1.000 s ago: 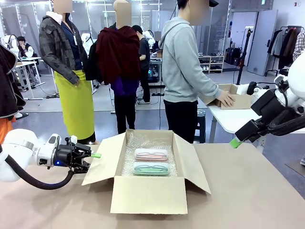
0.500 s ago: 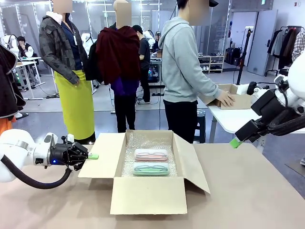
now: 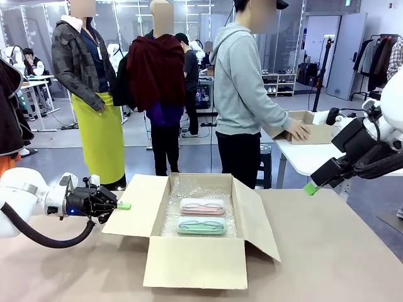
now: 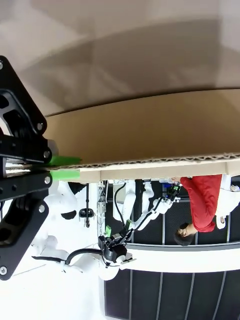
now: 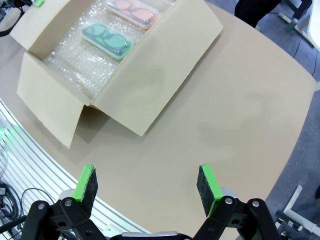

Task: Pack the glasses set securely to prepare it for shipping.
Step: Position the Package Box on the left side of the table.

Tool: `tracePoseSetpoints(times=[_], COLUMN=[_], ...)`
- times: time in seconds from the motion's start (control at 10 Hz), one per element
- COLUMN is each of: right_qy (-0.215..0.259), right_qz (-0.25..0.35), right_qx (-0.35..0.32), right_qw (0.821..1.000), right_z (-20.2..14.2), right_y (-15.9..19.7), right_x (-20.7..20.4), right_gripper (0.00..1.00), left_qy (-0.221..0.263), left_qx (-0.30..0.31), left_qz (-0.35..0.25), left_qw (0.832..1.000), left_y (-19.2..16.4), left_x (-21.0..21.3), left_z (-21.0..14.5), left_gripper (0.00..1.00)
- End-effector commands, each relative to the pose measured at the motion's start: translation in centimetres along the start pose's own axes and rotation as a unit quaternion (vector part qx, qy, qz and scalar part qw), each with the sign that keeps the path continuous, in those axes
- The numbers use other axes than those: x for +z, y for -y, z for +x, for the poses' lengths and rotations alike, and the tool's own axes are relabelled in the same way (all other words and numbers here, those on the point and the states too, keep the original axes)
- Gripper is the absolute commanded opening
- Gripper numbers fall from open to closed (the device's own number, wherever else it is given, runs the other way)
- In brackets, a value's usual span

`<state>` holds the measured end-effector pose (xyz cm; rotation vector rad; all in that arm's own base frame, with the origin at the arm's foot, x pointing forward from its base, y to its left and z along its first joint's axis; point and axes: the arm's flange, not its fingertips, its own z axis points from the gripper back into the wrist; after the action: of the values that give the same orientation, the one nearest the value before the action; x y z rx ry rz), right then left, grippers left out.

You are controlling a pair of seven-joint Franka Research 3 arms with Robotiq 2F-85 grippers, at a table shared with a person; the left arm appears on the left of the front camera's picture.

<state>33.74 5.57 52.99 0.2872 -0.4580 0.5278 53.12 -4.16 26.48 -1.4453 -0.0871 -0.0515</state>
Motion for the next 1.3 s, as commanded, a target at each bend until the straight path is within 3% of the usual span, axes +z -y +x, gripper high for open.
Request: tracePoseSetpoints(times=[0.0, 0.3, 0.5, 0.9, 1.2], right_qy=[-0.003, -0.003, -0.003, -0.003, -0.003], right_qz=[-0.003, -0.003, -0.003, -0.003, -0.003], right_qx=[0.000, 0.000, 0.000, 0.000, 0.000], right_qw=[1.000, 1.000, 1.000, 1.000, 1.000], right_z=[-0.1, -0.1, -0.1, -0.1, -0.1], right_y=[-0.1, -0.1, -0.1, -0.1, -0.1], right_x=[0.1, 0.1, 0.1, 0.1, 0.1], right_gripper=[1.00, 1.00, 1.00, 1.00, 1.00], left_qy=[0.017, 0.002, 0.011, 0.030, 0.053], left_qx=[0.006, 0.003, -0.003, -0.013, 0.017], left_qz=[-0.007, 0.000, 0.014, 0.036, 0.023], left_qw=[1.000, 1.000, 1.000, 0.999, 0.998], left_y=[-0.2, -0.3, 0.1, 0.2, -0.7], left_x=[0.3, 0.2, 3.0, 11.9, 20.2], left_z=[0.0, -0.1, 0.4, 0.9, 0.2], left_gripper=[0.00, 0.03, 0.03, 0.03, 0.03])
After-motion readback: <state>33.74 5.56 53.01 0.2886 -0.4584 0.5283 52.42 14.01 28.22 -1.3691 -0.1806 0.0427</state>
